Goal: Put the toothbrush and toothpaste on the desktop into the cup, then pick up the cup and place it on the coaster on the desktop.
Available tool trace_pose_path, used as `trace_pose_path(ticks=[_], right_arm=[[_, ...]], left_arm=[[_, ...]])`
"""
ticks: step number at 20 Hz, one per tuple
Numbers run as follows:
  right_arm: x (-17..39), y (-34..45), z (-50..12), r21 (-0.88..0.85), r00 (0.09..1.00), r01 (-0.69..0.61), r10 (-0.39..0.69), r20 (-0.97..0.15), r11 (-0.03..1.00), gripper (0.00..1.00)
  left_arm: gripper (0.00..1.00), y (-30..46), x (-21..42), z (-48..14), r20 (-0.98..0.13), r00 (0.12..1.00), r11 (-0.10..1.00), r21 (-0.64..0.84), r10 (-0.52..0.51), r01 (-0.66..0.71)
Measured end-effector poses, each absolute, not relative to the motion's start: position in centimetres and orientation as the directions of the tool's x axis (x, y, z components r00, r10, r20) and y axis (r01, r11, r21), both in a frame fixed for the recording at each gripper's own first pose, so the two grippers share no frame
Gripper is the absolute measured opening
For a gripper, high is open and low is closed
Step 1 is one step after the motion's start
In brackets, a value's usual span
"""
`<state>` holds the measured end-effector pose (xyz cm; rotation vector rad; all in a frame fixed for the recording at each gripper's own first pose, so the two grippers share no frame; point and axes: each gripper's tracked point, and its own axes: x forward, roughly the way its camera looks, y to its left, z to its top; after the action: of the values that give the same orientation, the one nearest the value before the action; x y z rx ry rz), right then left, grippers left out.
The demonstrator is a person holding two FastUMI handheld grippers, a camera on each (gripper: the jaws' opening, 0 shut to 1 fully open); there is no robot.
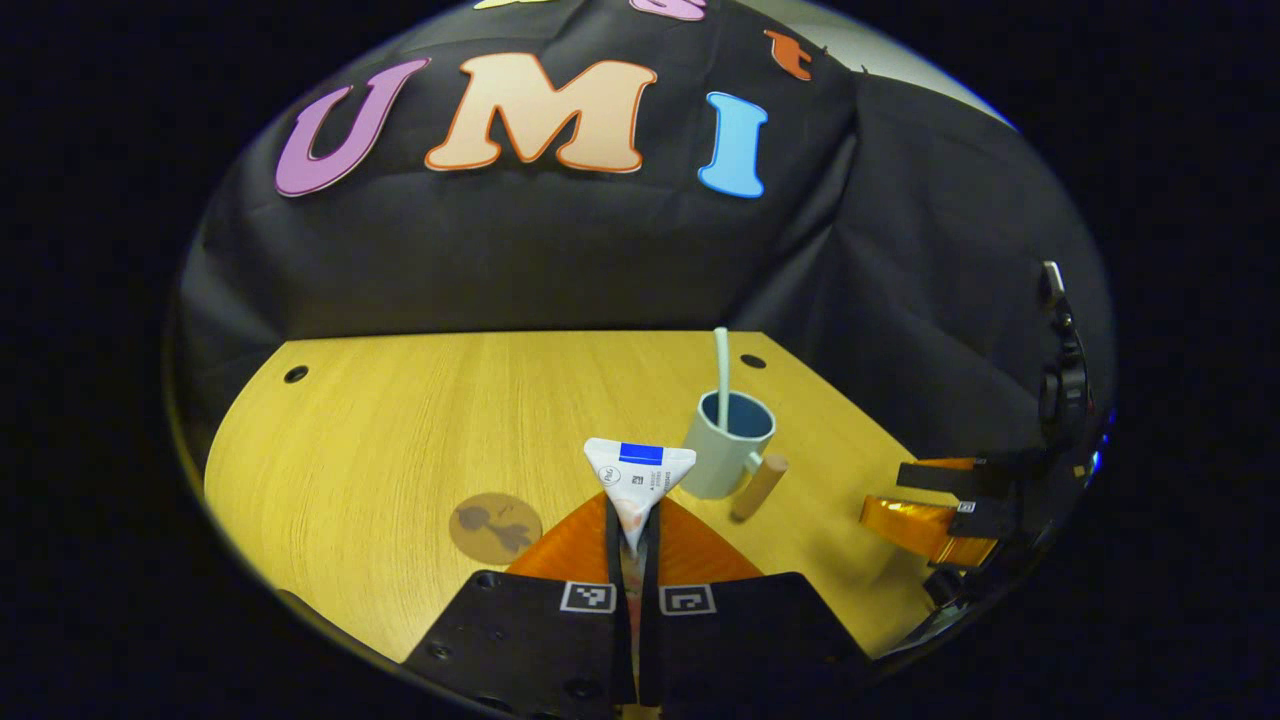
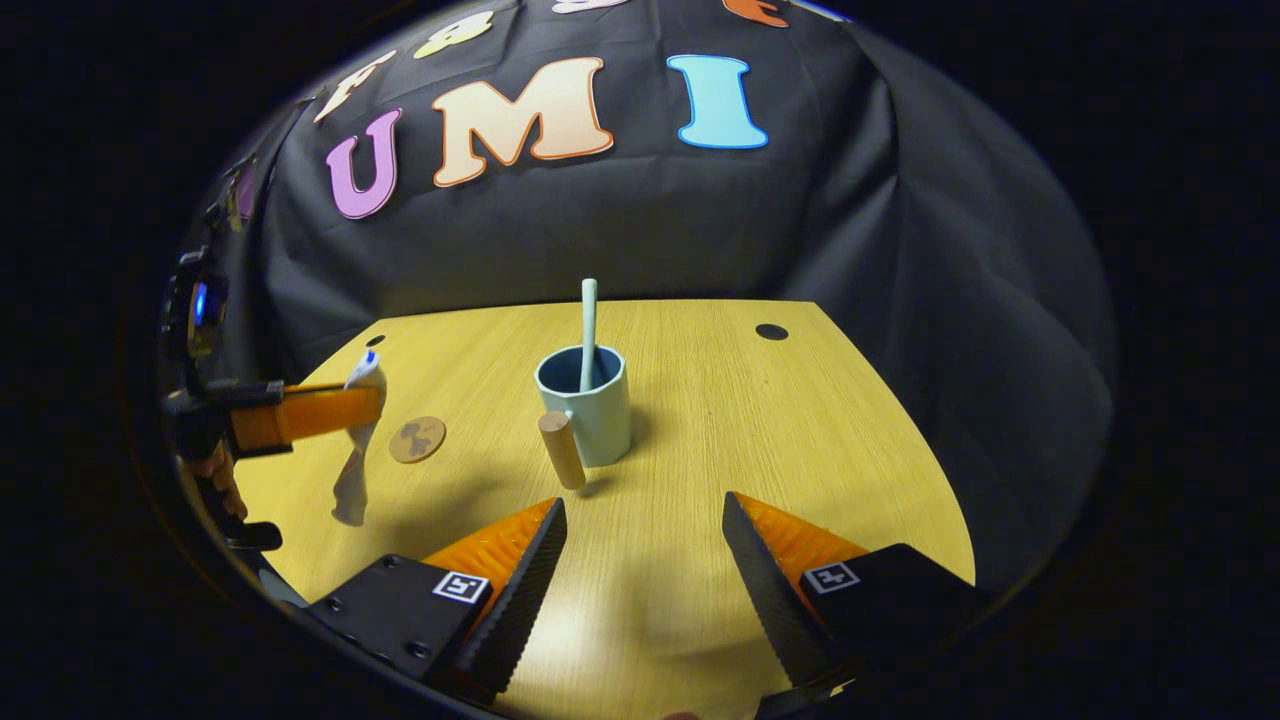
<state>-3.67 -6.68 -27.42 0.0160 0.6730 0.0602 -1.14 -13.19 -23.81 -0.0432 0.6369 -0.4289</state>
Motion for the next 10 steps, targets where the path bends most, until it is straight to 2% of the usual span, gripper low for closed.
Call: trace_pose_path(ticks=[2, 3, 4, 7, 8, 9, 10], right_arm=[[-3.8, -7.2, -27.1, 0.027, 0.782, -0.051, 0.057, -0.62, 0.998, 0.98], [-3.9, -7.5, -26.9, 0.027, 0.784, -0.049, 0.055, -0.619, 0.998, 0.94], [-4.1, -7.8, -26.8, 0.027, 0.785, -0.045, 0.053, -0.617, 0.999, 0.98], [-4.6, -8.9, -26.6, 0.03, 0.785, -0.025, 0.038, -0.618, 0.999, 0.98], [-4.9, -9.5, -26.6, 0.027, 0.783, -0.015, 0.028, -0.621, 1.0, 0.94], [-5.2, -9.9, -26.5, 0.025, 0.783, -0.005, 0.02, -0.622, 1.0, 0.98], [-5.5, -10.4, -26.4, 0.024, 0.782, 0.006, 0.01, -0.623, 1.0, 0.94]], left_arm=[[0.02, -15.0, 0.0, -22.8, -0.531, 0.726, 0.894, -0.168, -0.438, 0.416], [0.01, -15.9, 0.5, -22.1, -0.514, 0.725, 0.882, -0.165, -0.459, 0.441], [0.01, -17.0, 1.0, -21.5, -0.495, 0.725, 0.871, -0.165, -0.479, 0.463], [0.01, -20.1, 3.3, -19.9, -0.428, 0.726, 0.837, -0.164, -0.538, 0.523], [0.01, -21.1, 4.1, -19.3, -0.407, 0.725, 0.825, -0.168, -0.556, 0.539], [0.01, -21.9, 4.8, -19.0, -0.396, 0.723, 0.819, -0.172, -0.567, 0.548], [0.01, -22.5, 5.3, -18.8, -0.38, 0.722, 0.812, -0.176, -0.578, 0.557]])
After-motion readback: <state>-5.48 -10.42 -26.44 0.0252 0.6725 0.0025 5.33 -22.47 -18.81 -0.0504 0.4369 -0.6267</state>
